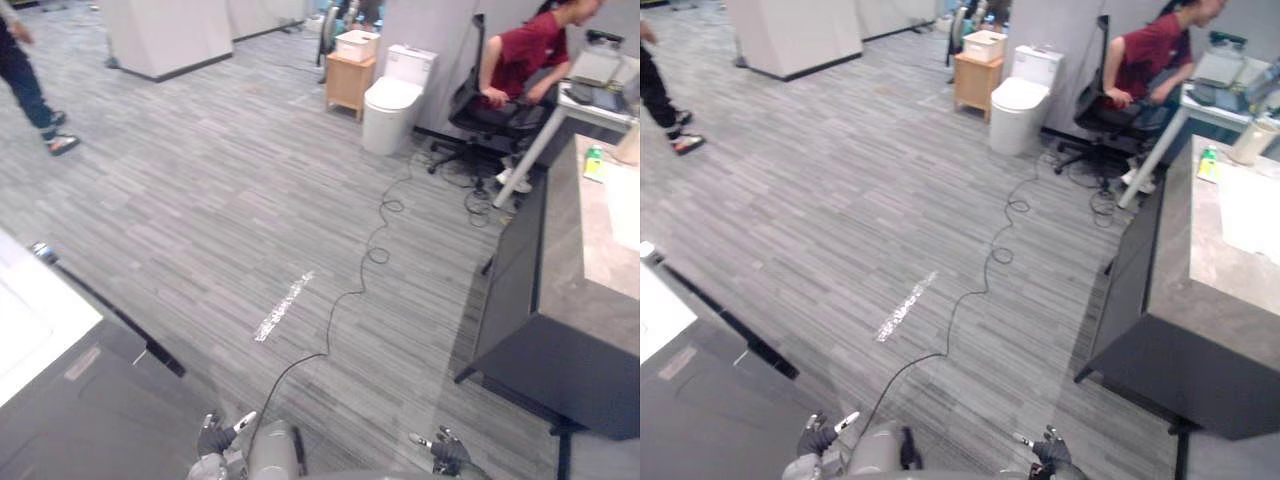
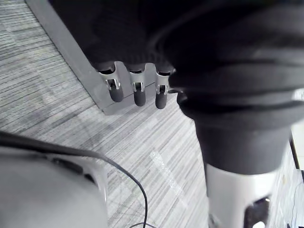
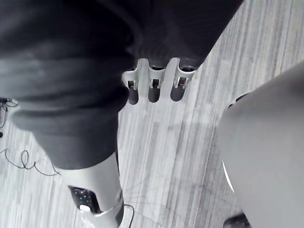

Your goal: Organize washtable

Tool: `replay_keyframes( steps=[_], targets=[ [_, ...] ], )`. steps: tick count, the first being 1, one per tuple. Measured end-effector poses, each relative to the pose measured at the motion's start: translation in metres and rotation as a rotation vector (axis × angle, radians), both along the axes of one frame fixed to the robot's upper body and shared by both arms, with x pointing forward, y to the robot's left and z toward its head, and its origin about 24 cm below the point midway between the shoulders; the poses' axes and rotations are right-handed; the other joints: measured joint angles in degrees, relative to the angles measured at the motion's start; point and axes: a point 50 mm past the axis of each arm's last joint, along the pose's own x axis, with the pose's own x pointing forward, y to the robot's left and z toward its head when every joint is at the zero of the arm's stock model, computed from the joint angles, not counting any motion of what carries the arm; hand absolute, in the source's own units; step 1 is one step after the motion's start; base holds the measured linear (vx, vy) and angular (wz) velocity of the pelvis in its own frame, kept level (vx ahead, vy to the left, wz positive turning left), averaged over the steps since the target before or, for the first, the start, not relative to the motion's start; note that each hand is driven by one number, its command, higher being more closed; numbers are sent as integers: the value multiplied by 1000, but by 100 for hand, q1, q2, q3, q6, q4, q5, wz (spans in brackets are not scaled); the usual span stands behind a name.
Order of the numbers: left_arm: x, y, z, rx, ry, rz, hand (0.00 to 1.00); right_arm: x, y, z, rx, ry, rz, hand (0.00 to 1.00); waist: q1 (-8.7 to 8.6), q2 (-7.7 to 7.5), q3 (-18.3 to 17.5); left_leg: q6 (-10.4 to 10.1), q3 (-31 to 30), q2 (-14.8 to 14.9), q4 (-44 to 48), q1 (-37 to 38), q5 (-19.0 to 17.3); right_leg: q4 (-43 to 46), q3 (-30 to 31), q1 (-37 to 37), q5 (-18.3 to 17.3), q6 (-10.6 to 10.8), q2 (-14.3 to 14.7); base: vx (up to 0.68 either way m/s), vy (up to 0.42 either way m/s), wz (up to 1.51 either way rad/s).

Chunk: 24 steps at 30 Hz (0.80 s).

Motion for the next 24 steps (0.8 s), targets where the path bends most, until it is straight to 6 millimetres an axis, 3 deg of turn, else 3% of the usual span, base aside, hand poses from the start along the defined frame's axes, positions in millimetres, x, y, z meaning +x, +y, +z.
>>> replay_keyframes(
  steps=[1,2,6,7,9,11,12,13,14,15,16,17,19,20,22,24],
  targets=[
    [-1,-2,-1,-6,0,19,0,0,-3,1,-13,-2,12,0,9,84,-12,-348,-465,134,-627,117,127,79,254,-118,-89,231,-94,120,422,-47],
    [-2,-2,-1,-15,-2,40,0,-1,-2,0,-14,2,17,0,6,59,13,-554,-281,3,-567,136,16,66,434,-135,-124,412,-267,131,428,-40],
    [0,2,1,2,-14,74,0,-5,7,-2,9,19,22,0,32,-138,-104,-266,295,-309,-548,170,-253,243,722,-195,111,368,-387,254,280,-34],
    [0,1,1,0,-12,71,0,-7,6,-3,10,24,10,0,9,-134,-105,-124,554,-392,-353,202,-466,95,784,-188,170,394,-574,276,308,-58],
    [7,-10,0,-37,-19,20,0,-8,3,-2,11,21,-38,0,27,-125,-114,-79,781,-434,-241,330,-687,214,1026,-264,222,381,-677,193,374,-80],
    [12,-14,1,-35,-24,-12,0,-6,-5,0,11,0,-116,0,-37,-62,-92,37,1170,-567,-418,763,-812,1361,1400,-799,364,147,-817,150,349,-82],
    [15,-16,1,-37,-28,-27,0,-5,-8,2,9,-15,-143,0,-102,-20,-82,82,1283,-645,-546,994,-839,2060,1530,-1140,588,-220,-826,125,264,-47],
    [17,-19,1,-33,-25,-56,0,-2,-11,4,8,-35,-163,0,-167,57,-37,139,1469,-721,-745,1343,-873,2965,1671,-1585,1026,-802,-823,128,248,-48],
    [19,-20,1,-32,-29,-65,0,-3,-10,4,10,-36,-166,0,-186,76,-25,175,1558,-753,-839,1518,-896,3399,1717,-1768,1172,-950,-817,139,209,-53],
    [18,-21,1,-34,-27,-70,0,-1,-11,5,11,-45,-172,0,-215,70,-22,195,1696,-758,-974,1805,-946,4109,1671,-2054,1169,-879,-724,139,156,-52],
    [18,-22,1,-35,-26,-76,0,0,-10,5,13,-51,-173,0,-229,48,-18,154,1758,-771,-1150,2079,-981,4540,1393,-2269,984,-672,-584,144,126,-48],
    [18,-23,1,-36,-25,-78,0,0,-9,5,14,-56,-176,0,-234,38,-16,118,1750,-805,-1273,2189,-1028,4646,1174,-2377,872,-603,-510,155,82,-36],
    [19,-28,1,-50,-30,-87,0,2,-10,7,20,-84,-205,0,-336,37,-19,109,1723,-857,-1593,2413,-1066,4315,437,-2742,343,-241,-121,213,24,-10],
    [21,-31,1,-54,-34,-94,0,2,-11,8,20,-90,-216,0,-336,37,-18,104,1708,-863,-1663,2445,-1077,3999,254,-2803,242,-143,4,273,-33,19],
    [26,-40,1,-73,-46,-112,0,0,-15,8,16,-89,-244,0,-348,47,34,124,1606,-865,-1788,2586,-1114,2807,-206,-2840,246,-188,289,296,-60,34],
    [25,-49,-1,-95,-32,-153,0,-9,-21,5,6,-53,-245,0,-381,42,71,-29,1368,-912,-2003,2977,-1238,1575,-480,-2825,583,-501,502,527,-108,67]
  ],
)
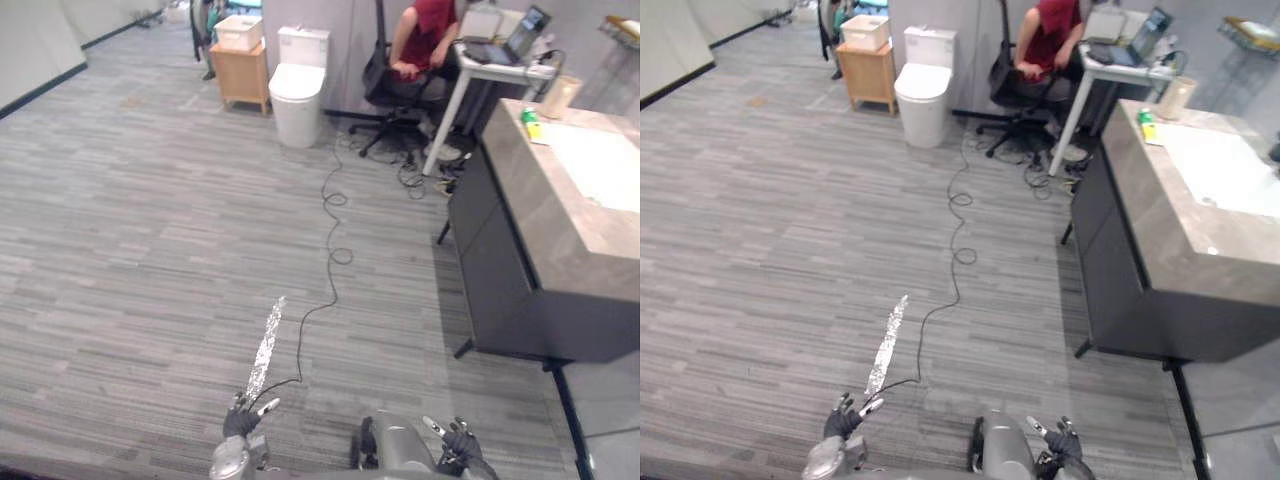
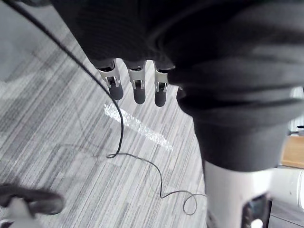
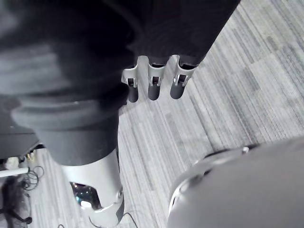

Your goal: Organize washtable

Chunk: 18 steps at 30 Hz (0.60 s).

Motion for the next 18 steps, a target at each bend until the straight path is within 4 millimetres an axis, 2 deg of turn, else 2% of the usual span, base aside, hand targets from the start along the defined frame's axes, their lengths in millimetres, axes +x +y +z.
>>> replay_keyframes(
  steps=[1,2,3,4,5,6,7,8,9,10,11,12,13,15,16,17,18],
  targets=[
    [-1,0,0,-2,3,-4,0,-6,-1,-2,1,21,3,0,-30,-19,-7,-91,-123,-56,-84,146,-25,-57,2,28,284,-192,23,640,-118,96],
    [-4,-2,-3,-5,21,-21,0,-18,-5,-5,-1,66,6,0,-107,75,-49,-142,-437,-27,-308,447,-32,239,-33,147,317,-375,40,490,-56,75],
    [-7,-3,-4,-1,28,-29,0,-22,-9,-5,-9,79,8,0,-103,191,-104,-205,-685,-7,-300,497,95,358,-114,193,64,-433,39,753,-155,70],
    [-7,-1,-3,6,27,-28,0,-22,-11,-4,-15,78,6,0,-144,260,-107,-157,-1081,91,484,154,302,506,-200,240,-273,-396,26,607,-131,35],
    [-7,0,-3,7,26,-17,0,-21,-12,-4,-19,75,3,0,-183,323,-78,-224,-1231,165,1132,-106,427,465,-257,333,-351,-406,53,698,-186,24],
    [-8,3,-4,13,32,-5,0,-18,-15,-2,-30,65,3,0,-223,437,-6,-479,-1446,396,2518,-682,1074,306,-286,627,-477,-431,199,447,-90,-4],
    [-13,7,-5,14,42,16,0,-17,-17,-2,-37,64,7,0,-191,471,25,-641,-1534,504,3120,-920,1557,192,-218,827,-522,-465,307,556,-85,-56],
    [-24,15,-7,25,67,64,0,-18,-20,-1,-45,74,13,0,-68,515,44,-796,-1577,732,4129,-1270,1682,-30,-35,1223,-564,-510,546,551,-21,-104],
    [-31,21,-8,29,80,109,0,-17,-18,-2,-43,76,19,0,35,497,55,-778,-1561,853,4752,-1519,1659,-205,179,1562,-581,-538,654,643,33,-117],
    [-35,26,-8,35,86,136,0,-15,-16,-2,-42,76,29,0,67,437,64,-750,-1524,896,4957,-1770,1643,-382,318,1818,-581,-538,666,511,73,-86],
    [-35,28,-7,41,77,142,0,-13,-14,-2,-40,74,35,0,73,395,72,-676,-1521,903,4965,-1972,1602,-516,410,1962,-581,-537,652,459,107,-65],
    [-32,30,-5,50,63,148,0,-9,-12,-2,-46,71,50,0,98,335,72,-483,-1465,965,4762,-2225,1489,-720,583,2163,-579,-534,609,392,141,-66],
    [-32,32,-4,54,56,151,0,-5,-11,-1,-55,66,68,0,121,278,99,-324,-1492,990,4383,-2417,1364,-821,770,2329,-582,-525,560,369,163,-72],
    [-29,33,-3,59,47,146,0,-1,-11,0,-73,64,113,0,202,258,102,-141,-1571,970,3573,-2562,1245,-857,1114,2517,-583,-474,436,328,239,-89],
    [-28,34,-2,63,42,144,0,0,-8,0,-76,66,138,0,247,188,83,-157,-1653,953,2922,-2568,1220,-910,1304,2618,-635,-255,288,310,291,-92],
    [-28,34,-2,63,42,144,0,1,-6,0,-74,62,142,0,250,159,89,-160,-1726,961,2558,-2574,1223,-939,1355,2680,-683,-157,209,356,411,-76],
    [-26,34,-2,68,41,135,0,2,-5,0,-79,58,143,0,247,142,87,-232,-1995,983,1612,-2578,1274,-943,1463,2799,-832,101,43,293,375,-44]
  ],
)
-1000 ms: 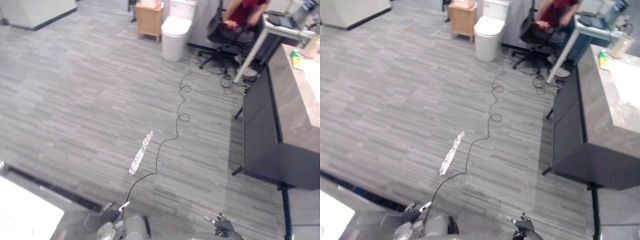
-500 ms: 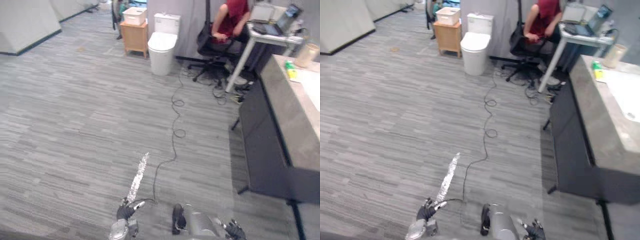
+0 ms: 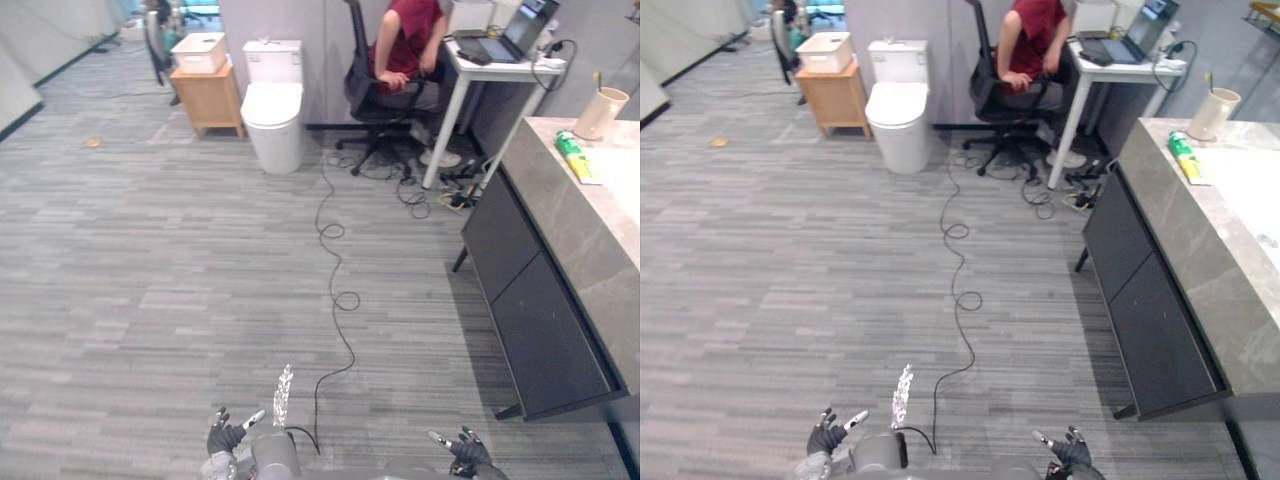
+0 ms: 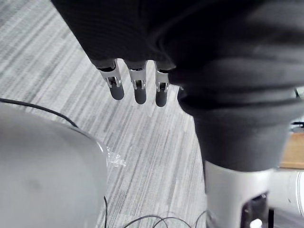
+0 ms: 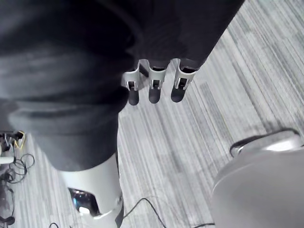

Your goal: Organize washtable

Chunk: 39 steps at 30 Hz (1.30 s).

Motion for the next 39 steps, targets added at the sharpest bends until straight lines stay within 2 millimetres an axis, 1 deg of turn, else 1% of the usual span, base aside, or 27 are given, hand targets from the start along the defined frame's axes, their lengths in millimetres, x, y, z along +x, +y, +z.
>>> replay_keyframes(
  steps=[2,3,4,5,7,8,9,10,12,14,15,16,18,19,20,21,22,25,27,28,29,30,31,32,35,38,39],
  targets=[
    [0,-4,-1,-6,8,-16,0,-4,-2,0,-12,8,0,0,-1,73,-51,-207,-292,5,-874,30,363,22,58,47,-175,296,-114,294,505,-27],
    [3,-3,-2,-5,11,-23,0,-6,3,-2,0,20,6,0,40,-7,-123,-614,-282,-166,-768,13,548,29,189,105,-291,486,-303,262,489,-8],
    [3,1,-1,6,13,-32,0,-8,6,-3,7,25,8,0,26,-77,-167,-528,-229,-302,-791,2,483,4,220,84,-239,489,-432,272,451,-5],
    [3,3,-1,18,15,-33,0,-7,15,-4,28,23,12,0,8,-240,-266,-445,-90,-405,-723,0,378,-10,304,42,-12,463,-570,263,436,-19],
    [5,3,0,24,10,-54,0,-7,27,-5,61,20,21,0,128,-250,-308,-330,84,-424,-470,31,91,38,482,-2,337,557,-652,243,419,-43],
    [12,2,1,38,12,-95,0,-4,32,-5,76,13,47,0,147,-299,-330,-175,302,-523,-356,124,-105,310,610,-129,460,653,-809,198,359,-44],
    [12,1,0,40,18,-115,0,-4,32,-5,73,13,55,0,155,-299,-328,-110,410,-562,-316,167,-178,594,707,-273,489,611,-860,204,400,-65],
    [13,0,-1,41,25,-138,0,-2,31,-4,70,5,56,0,161,-316,-295,15,705,-622,-313,340,-276,1477,943,-742,612,429,-929,143,301,-64],
    [14,-1,-1,37,30,-141,0,0,27,-3,61,-9,50,0,133,-291,-268,109,1193,-591,-351,695,-384,2736,970,-1456,678,255,-915,96,227,-112],
    [15,-4,-1,41,29,-167,0,3,28,-2,59,-19,60,0,139,-315,-226,113,1723,-502,-636,1140,-407,2909,247,-1827,716,199,-928,31,120,-131],
    [16,-7,-1,41,32,-198,0,4,27,-2,54,-21,66,0,131,-258,-237,70,2018,-395,-805,1367,-429,2681,-495,-1868,776,31,-1043,-6,29,-118],
    [17,-12,-2,36,33,-223,0,5,24,-1,42,-21,72,0,148,-183,-251,24,2196,-277,-895,1468,-451,2499,-835,-1836,753,66,-1108,28,16,-158],
    [20,-19,-2,31,31,-282,0,8,16,0,21,-28,69,0,138,-61,-236,-190,2712,56,-1144,1649,-437,1702,-1894,-1960,515,302,-1118,69,-29,-174],
    [25,-24,-2,28,24,-310,0,11,18,1,22,-33,73,0,137,-84,-231,-318,2958,114,-1344,1714,-359,1118,-2388,-2016,548,304,-1092,154,-143,-151],
    [28,-31,-2,18,27,-348,0,9,18,0,25,-23,71,0,124,-149,-230,-396,3132,47,-1520,1812,-281,565,-2645,-1965,731,151,-1049,182,-170,-95],
    [30,-34,-2,14,24,-367,0,9,18,0,25,-23,66,0,97,-168,-220,-412,3130,-4,-1572,1854,-269,445,-2602,-1927,1066,2,-1051,205,-166,-47],
    [34,-46,-2,-11,10,-392,0,14,15,1,22,-38,51,0,37,-83,-152,-480,3001,-13,-1781,2028,-221,489,-2649,-1811,1037,-46,-993,196,-136,-9],
    [38,-62,0,-33,-8,-458,0,13,9,3,13,-47,19,0,-32,70,-158,-702,2861,21,-2017,2301,-40,829,-2678,-1755,535,-113,-877,281,-177,0],
    [37,-60,2,-24,-21,-446,0,12,9,2,14,-39,9,0,-25,59,-145,-698,2566,313,-1397,2239,-42,931,-2639,-1585,271,-153,-691,399,-284,-28],
    [38,-58,3,-16,-32,-443,0,10,11,1,19,-33,11,0,-14,66,-140,-591,2232,621,-465,1964,25,914,-2606,-1421,163,-226,-514,427,-285,-56],
    [39,-55,6,-5,-47,-436,0,10,11,1,17,-26,19,0,1,81,-130,-206,1838,866,498,1658,323,858,-2447,-1253,85,-276,-317,330,-173,-75],
    [39,-54,7,-2,-53,-434,0,10,12,1,17,-22,29,0,14,92,-126,-137,1680,964,940,1499,583,808,-2335,-1166,62,-302,-218,367,-107,-113],
    [40,-54,9,2,-67,-432,0,10,13,1,14,-18,43,0,77,61,-91,-135,1405,1053,1712,1251,623,724,-2072,-1038,13,-349,-75,256,50,-128],
    [42,-56,10,1,-79,-441,0,9,12,0,12,-15,42,0,115,74,-79,-139,1206,980,2274,945,556,658,-1821,-938,-14,-338,-23,247,87,-121],
    [48,-59,13,6,-101,-457,0,10,14,0,12,-11,58,0,132,18,-46,-168,898,548,2441,402,242,398,-1440,-645,0,-269,-23,206,155,-79],
    [49,-59,15,13,-116,-459,0,12,18,0,11,-10,91,0,169,-38,-10,-73,583,51,1275,46,25,389,-956,-381,-80,24,-175,212,267,-80],
    [49,-60,15,13,-119,-461,0,13,18,1,1,-9,115,0,172,-15,-19,-110,408,-74,362,73,12,567,-695,-417,-216,244,-212,211,307,-93]
  ],
)
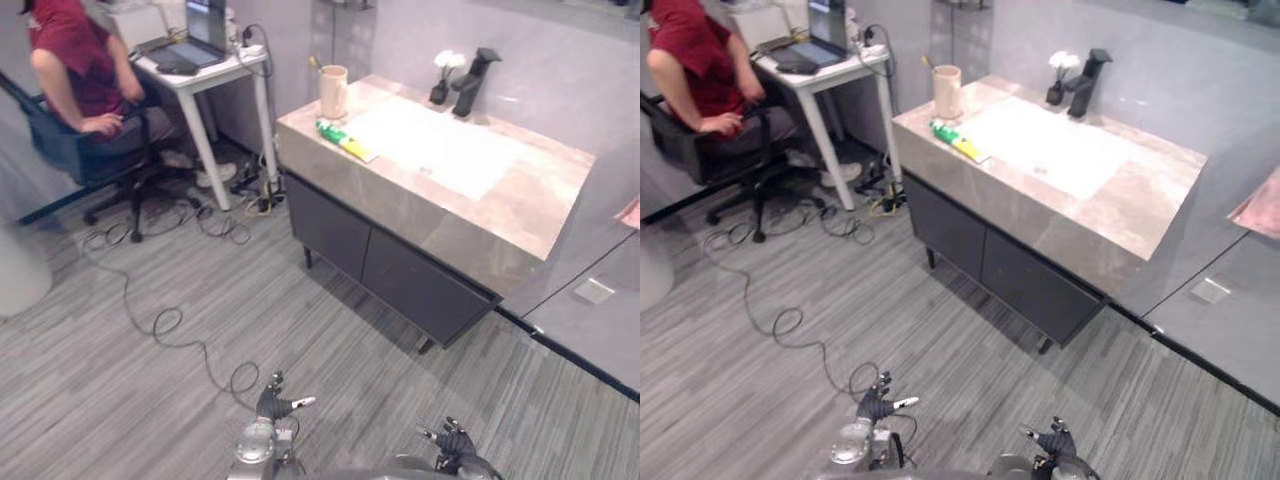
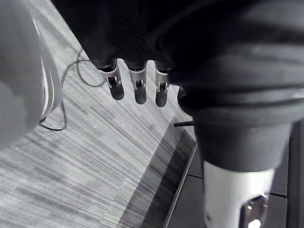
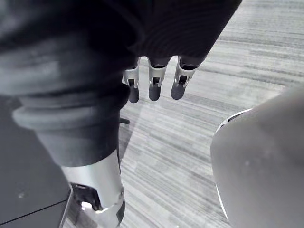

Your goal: Organize washtable

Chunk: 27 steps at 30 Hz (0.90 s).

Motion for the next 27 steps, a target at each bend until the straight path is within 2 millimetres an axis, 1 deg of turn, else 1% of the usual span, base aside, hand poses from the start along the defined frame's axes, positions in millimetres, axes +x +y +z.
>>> replay_keyframes(
  steps=[1,2,3,4,6,7,9,11,12,13,14,15,16,17,18,19,20,21,22,23,24,25,26,27],
  targets=[
    [-1,-1,-1,4,8,-7,0,1,2,0,-4,7,31,0,54,16,-10,-78,-106,-227,-330,249,-290,88,355,-106,-98,154,-26,211,309,-83],
    [1,2,-1,16,5,-9,0,1,5,-1,1,6,43,0,14,-71,-50,-78,-40,-263,-359,253,-287,1,500,-114,-79,124,-36,230,320,-51],
    [4,6,1,33,-6,-8,0,0,12,-1,9,11,74,0,-20,-193,-118,-69,-9,-360,-400,249,-281,-219,719,-96,-21,58,23,205,247,-15],
    [8,6,2,40,-15,-13,0,-2,16,-2,16,18,88,0,-6,-281,-174,-68,32,-418,-369,250,-280,-377,882,-58,7,24,88,188,208,-12],
    [9,6,1,40,-9,-14,0,-1,18,-2,13,15,113,0,-17,-271,-181,-67,144,-423,-400,324,-281,-566,1087,34,161,-82,89,119,136,-25],
    [8,9,1,47,-4,-6,0,-1,17,-2,1,18,135,0,5,-264,-193,-68,291,-394,-454,433,-280,-712,1260,41,304,-120,97,124,173,-54],
    [3,14,-1,45,8,30,0,-1,17,-2,1,20,137,0,3,-227,-212,-66,550,-320,-522,569,-279,-888,1512,44,463,-65,112,116,149,-89],
    [-3,18,-3,43,25,58,0,-4,16,-4,2,33,127,0,-1,-198,-342,-26,784,-303,-663,722,-255,-1078,1743,27,606,35,98,104,84,-98],
    [-5,20,-4,44,30,80,0,-7,13,-5,0,45,118,0,2,-184,-388,-28,849,-244,-714,842,-257,-1086,1894,13,657,38,108,128,83,-95],
    [-8,23,-5,49,39,95,0,-9,10,-6,4,56,91,0,6,-92,-448,-27,974,-230,-715,903,-264,-880,2025,-100,701,83,143,124,89,-92],
    [-10,23,-6,48,45,99,0,-9,7,-6,4,56,70,0,10,-56,-452,-26,1019,-243,-788,982,-263,-670,2030,-201,702,85,165,74,102,-85],
    [-14,22,-8,45,61,98,0,-10,0,-6,5,58,21,0,10,26,-487,-2,1025,-344,-1062,1148,-281,26,2014,-542,701,85,217,29,84,-52],
    [-16,21,-9,45,69,94,0,-10,-3,-6,3,55,-3,0,-17,41,-495,32,1014,-415,-1207,1239,-304,477,1980,-759,701,85,224,16,82,-31],
    [-15,19,-9,45,68,79,0,-10,-7,-5,-1,46,-28,0,-52,24,-486,70,962,-528,-1342,1327,-364,1073,1940,-1026,702,86,206,31,84,26],
    [-10,15,-9,46,64,36,0,-10,-11,-4,-2,42,-59,0,-85,-58,-439,86,800,-740,-1403,1425,-618,2102,1826,-1436,729,103,83,46,27,70],
    [-12,12,-11,44,82,4,0,-13,-13,-5,2,54,-81,0,-120,-231,-354,220,669,-976,-1233,1491,-816,2904,1705,-1662,897,-21,-150,42,9,72],
    [-13,12,-12,40,87,2,0,-14,-14,-5,-1,55,-84,0,-134,-232,-354,234,623,-1003,-1211,1519,-868,3029,1668,-1687,966,-50,-185,109,-47,68],
    [-23,11,-16,32,119,9,0,-18,-21,-5,-15,66,-92,0,-186,-165,-337,373,487,-1057,-1189,1659,-1022,3353,1511,-1705,1321,-239,-286,147,-44,45],
    [-24,14,-16,33,123,22,0,-22,-25,-4,-28,70,-94,0,-195,-38,-283,431,407,-1051,-1316,1850,-1071,3696,1374,-1889,1645,-358,-284,191,-48,37],
    [-25,16,-16,30,126,42,0,-25,-25,-5,-30,76,-95,0,-180,-42,-281,451,404,-1038,-1382,1961,-1077,3742,1262,-1970,1431,-332,-271,186,-34,8],
    [-27,25,-17,41,135,94,0,-26,-25,-5,-31,80,-93,0,-176,-68,-262,435,399,-970,-1477,2068,-1101,3580,905,-2130,898,-338,-252,206,-54,-7],
    [-28,30,-17,44,135,118,0,-30,-25,-6,-31,88,-96,0,-179,-28,-243,407,385,-833,-1519,2166,-1153,2994,386,-2209,571,-316,-183,221,-66,-5],
    [-28,30,-17,42,137,127,0,-31,-24,-6,-29,92,-93,0,-174,-19,-236,398,380,-801,-1595,2239,-1159,2599,162,-2199,502,-282,-155,279,-92,10],
    [-30,31,-17,30,140,144,0,-35,-20,-7,-24,106,-80,0,-179,-106,-246,326,379,-799,-1754,2348,-1120,1637,-194,-2092,553,-315,-122,358,-115,25]
  ],
)
